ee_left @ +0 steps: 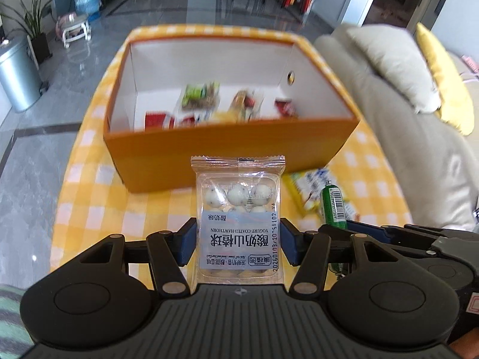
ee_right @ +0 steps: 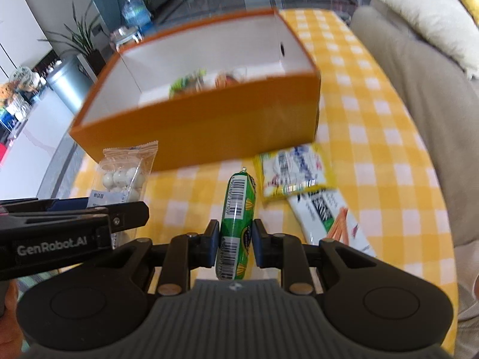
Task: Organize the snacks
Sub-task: 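Lift both held snacks and carry them over the open box, then open both tools to drop the yogurt-ball packet and sausage into the box, then withdraw both open tools from the box toward the Ameria and spicy-strip packets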
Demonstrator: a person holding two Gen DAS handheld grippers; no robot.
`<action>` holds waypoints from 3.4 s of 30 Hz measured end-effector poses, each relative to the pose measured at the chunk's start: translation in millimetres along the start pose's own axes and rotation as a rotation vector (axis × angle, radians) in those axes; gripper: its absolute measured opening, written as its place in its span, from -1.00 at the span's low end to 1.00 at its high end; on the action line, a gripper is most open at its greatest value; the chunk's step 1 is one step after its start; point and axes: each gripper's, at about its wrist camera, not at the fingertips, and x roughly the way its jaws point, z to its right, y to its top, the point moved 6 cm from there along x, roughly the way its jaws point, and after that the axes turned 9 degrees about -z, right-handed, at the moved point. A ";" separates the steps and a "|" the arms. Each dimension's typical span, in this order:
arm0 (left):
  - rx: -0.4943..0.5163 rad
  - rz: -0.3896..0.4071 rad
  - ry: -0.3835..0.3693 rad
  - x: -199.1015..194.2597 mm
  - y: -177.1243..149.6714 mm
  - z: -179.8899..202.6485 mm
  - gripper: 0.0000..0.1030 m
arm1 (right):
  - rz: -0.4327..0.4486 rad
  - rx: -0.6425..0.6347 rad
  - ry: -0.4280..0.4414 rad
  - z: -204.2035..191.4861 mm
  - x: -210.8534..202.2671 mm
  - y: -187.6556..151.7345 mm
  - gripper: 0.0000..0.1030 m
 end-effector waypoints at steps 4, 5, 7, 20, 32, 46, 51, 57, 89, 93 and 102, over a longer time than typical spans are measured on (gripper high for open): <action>0.002 0.055 -0.008 -19.9 14.4 0.6 0.25 | 0.075 -0.025 0.000 -5.9 -22.1 10.0 -0.61; 0.004 0.070 -0.008 -24.9 19.6 0.2 0.25 | 0.093 -0.032 0.000 -7.2 -26.8 12.9 -0.61; 0.011 0.089 -0.006 -29.5 28.4 0.2 0.25 | 0.123 -0.048 -0.002 -9.6 -35.2 19.8 -0.61; 0.054 0.122 0.083 -22.5 94.1 -17.4 0.26 | 0.209 -0.045 0.013 -12.9 -48.2 83.6 -0.61; 0.145 0.039 0.213 24.4 127.1 -33.9 0.26 | 0.135 -0.193 -0.122 -20.1 -2.9 140.2 -0.61; 0.249 -0.115 0.304 81.4 146.2 -41.2 0.26 | -0.025 -0.315 -0.209 -17.1 64.7 168.6 -0.63; 0.292 -0.147 0.352 96.2 150.6 -43.1 0.26 | -0.074 -0.345 -0.241 -15.6 81.1 172.6 -0.63; 0.326 -0.166 0.382 109.8 154.7 -42.9 0.27 | -0.114 -0.367 -0.262 -14.0 95.1 171.3 -0.62; 0.338 -0.061 0.397 76.4 148.0 -31.2 0.47 | -0.019 -0.359 -0.235 -17.4 59.8 164.0 -0.07; 0.307 -0.009 0.385 54.2 146.8 -30.4 0.47 | 0.041 -0.320 -0.209 -17.4 37.7 161.5 0.01; 0.265 0.080 0.308 9.5 128.1 -20.4 0.47 | 0.165 -0.207 -0.154 -9.5 -12.5 139.5 0.13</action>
